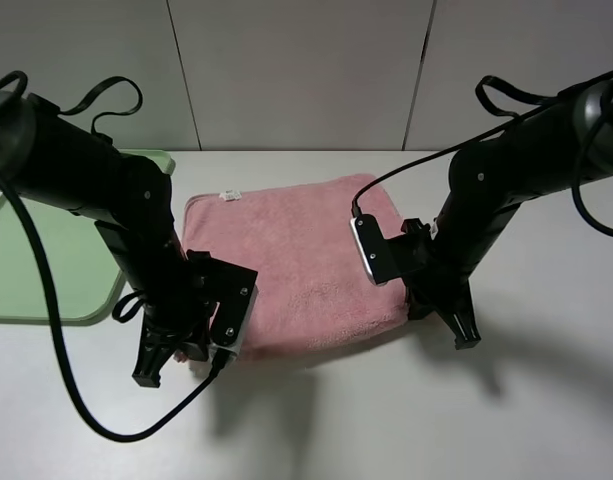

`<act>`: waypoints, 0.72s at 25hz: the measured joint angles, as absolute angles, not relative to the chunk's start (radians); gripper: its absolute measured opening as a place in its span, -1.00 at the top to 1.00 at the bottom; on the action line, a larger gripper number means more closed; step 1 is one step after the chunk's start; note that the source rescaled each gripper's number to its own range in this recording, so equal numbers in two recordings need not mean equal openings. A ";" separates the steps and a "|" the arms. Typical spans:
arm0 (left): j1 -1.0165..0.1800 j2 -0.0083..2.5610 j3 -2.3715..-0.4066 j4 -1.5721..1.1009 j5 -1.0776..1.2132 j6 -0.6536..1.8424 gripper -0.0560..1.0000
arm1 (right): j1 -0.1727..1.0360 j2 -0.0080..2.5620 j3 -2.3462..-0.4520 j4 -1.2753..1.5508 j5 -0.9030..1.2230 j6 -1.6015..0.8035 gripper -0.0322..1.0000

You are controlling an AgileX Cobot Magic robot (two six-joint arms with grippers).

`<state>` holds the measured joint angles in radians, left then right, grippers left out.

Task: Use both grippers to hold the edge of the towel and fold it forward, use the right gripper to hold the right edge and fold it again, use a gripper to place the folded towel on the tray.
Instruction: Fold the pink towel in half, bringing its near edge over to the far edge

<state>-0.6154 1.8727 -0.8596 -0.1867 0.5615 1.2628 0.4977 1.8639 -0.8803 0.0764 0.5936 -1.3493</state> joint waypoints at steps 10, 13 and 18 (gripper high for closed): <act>-0.615 1.723 -0.859 -0.180 0.751 1.258 0.89 | 0.640 1.743 -0.880 0.117 0.651 -1.300 0.94; -0.615 1.675 -0.859 -0.180 0.798 1.247 0.89 | 0.670 1.739 -0.880 0.116 0.675 -1.216 0.94; -0.615 1.622 -0.859 -0.176 0.860 1.241 0.89 | 0.674 1.739 -0.880 0.100 0.714 -1.072 0.94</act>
